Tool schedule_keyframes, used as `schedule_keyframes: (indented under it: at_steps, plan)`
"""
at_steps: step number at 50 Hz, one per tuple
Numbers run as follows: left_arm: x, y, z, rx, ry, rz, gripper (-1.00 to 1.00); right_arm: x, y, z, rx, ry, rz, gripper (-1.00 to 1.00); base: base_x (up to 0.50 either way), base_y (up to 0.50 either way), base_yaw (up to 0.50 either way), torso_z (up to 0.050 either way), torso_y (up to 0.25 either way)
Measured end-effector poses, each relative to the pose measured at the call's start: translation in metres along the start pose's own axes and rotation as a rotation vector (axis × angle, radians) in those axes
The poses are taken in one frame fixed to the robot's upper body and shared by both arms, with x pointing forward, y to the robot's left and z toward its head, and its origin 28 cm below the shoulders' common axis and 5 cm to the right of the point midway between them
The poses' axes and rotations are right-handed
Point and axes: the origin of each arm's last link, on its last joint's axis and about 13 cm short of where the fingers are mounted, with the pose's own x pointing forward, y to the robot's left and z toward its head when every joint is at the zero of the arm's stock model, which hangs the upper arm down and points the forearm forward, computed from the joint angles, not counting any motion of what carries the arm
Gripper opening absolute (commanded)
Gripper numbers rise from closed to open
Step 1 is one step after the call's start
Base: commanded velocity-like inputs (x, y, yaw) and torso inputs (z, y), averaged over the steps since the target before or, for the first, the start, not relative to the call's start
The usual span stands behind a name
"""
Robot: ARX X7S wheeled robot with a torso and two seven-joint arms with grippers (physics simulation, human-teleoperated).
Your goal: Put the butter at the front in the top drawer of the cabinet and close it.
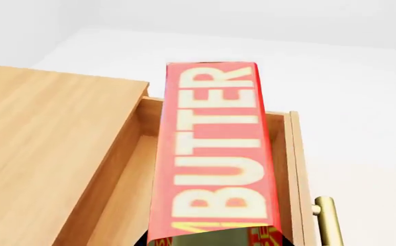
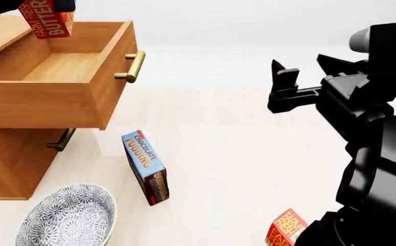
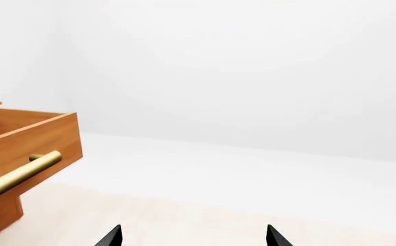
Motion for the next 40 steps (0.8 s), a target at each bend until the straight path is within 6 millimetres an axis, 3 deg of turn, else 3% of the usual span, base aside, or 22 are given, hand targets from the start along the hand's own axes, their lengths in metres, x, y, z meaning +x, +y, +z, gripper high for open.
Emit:
schedule_keyframes:
  at_steps: [40]
  plan:
    - [0.058,-0.025,-0.032,-0.152,-0.123,0.159,-1.0,0.004,0.005,-0.011,-0.009,0.017,0.072,1.0,0.0,0.0,0.0,0.001,0.001]
